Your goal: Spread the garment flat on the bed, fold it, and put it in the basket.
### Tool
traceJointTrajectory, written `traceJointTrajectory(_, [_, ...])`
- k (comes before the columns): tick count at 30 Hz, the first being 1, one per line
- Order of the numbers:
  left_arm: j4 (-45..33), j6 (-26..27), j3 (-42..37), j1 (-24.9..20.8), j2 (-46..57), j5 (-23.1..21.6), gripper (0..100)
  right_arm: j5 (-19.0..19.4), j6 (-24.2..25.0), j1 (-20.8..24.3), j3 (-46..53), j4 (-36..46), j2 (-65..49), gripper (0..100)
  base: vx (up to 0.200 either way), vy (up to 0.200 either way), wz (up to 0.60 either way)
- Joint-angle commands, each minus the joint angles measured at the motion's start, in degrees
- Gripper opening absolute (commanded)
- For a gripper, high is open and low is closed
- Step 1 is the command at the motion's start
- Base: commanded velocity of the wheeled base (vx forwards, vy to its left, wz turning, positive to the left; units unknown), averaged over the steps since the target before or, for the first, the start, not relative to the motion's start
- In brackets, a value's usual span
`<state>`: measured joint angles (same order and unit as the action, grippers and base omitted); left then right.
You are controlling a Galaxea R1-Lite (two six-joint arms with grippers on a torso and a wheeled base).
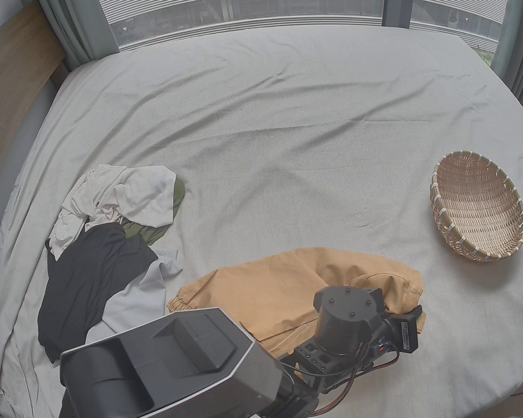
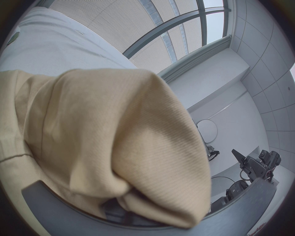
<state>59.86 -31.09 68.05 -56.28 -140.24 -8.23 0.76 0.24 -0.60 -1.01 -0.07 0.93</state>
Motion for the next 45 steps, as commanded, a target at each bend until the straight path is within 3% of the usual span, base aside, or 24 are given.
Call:
traceJointTrajectory(1, [0.1,0.0,-0.1,0.0,-0.2,0.1,100,0.0,0.0,0.1,1.0,0.0,-0.3,100,0.000,0.000,0.00])
traceJointTrajectory(7, [0.9,-0.7,-1.7,-0.5,-0.1,1.3,100,0.0,0.0,0.0,1.0,0.0,-0.3,100,0.000,0.000,0.00])
traceJointTrajectory(19, [7.9,-0.7,-19.4,-1.2,10.4,3.6,100,0.0,-0.1,0.0,1.0,0.0,-0.3,100,0.000,0.000,0.00])
traceJointTrajectory(25, [16.0,-0.6,-30.9,-0.3,17.5,6.6,100,0.0,-0.1,0.0,1.0,0.0,-0.3,100,0.000,0.000,0.00])
traceJointTrajectory(33, [19.2,-0.7,-43.8,5.1,27.6,6.6,100,0.0,-0.1,0.0,1.0,0.0,-0.3,100,0.000,0.000,0.00])
traceJointTrajectory(40, [28.1,-0.8,-51.9,11.6,29.8,6.2,100,0.0,-0.1,0.0,1.0,0.0,-0.3,100,0.000,0.000,0.00])
traceJointTrajectory(45, [29.0,-0.9,-56.6,14.4,32.6,4.7,100,0.0,-0.1,0.0,1.0,0.0,-0.3,100,0.000,0.000,0.00])
